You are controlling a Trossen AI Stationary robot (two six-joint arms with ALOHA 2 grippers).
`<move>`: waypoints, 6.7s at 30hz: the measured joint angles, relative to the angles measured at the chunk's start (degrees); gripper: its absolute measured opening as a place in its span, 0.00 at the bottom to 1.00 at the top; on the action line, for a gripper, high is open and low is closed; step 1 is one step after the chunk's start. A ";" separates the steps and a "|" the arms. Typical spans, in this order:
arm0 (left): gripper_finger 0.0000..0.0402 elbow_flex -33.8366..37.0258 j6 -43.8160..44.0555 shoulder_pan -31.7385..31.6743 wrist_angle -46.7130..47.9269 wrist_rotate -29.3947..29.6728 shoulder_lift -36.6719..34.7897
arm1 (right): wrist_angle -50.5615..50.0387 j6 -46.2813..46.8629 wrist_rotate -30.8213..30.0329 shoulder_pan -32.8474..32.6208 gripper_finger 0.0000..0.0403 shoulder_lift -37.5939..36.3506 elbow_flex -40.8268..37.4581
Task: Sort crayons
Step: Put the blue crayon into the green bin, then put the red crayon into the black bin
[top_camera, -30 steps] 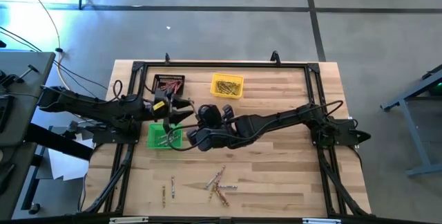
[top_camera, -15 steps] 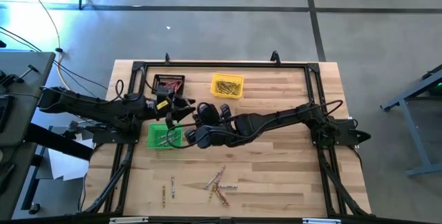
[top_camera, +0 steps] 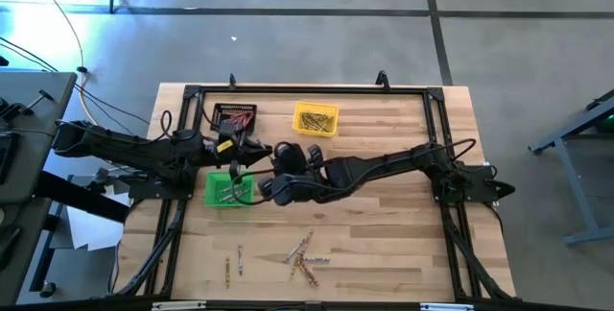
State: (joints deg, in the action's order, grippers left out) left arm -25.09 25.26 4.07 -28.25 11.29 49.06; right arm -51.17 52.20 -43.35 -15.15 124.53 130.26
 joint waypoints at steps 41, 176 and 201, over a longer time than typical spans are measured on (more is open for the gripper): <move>0.23 0.10 14.89 2.01 69.32 -17.64 -17.03 | -19.55 3.16 23.32 4.28 0.33 -0.14 0.37; 0.24 0.05 -5.42 -5.61 16.57 -13.30 -10.01 | 6.10 23.83 4.37 2.16 0.02 -16.66 -31.69; 0.46 -0.01 1.56 -5.61 -9.20 -2.66 8.79 | 24.18 -8.76 20.08 10.43 0.02 -18.45 -31.67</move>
State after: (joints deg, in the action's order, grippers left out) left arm -25.10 26.82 -1.54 -37.45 8.63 57.85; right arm -26.99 43.44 -23.27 -4.72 106.08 98.59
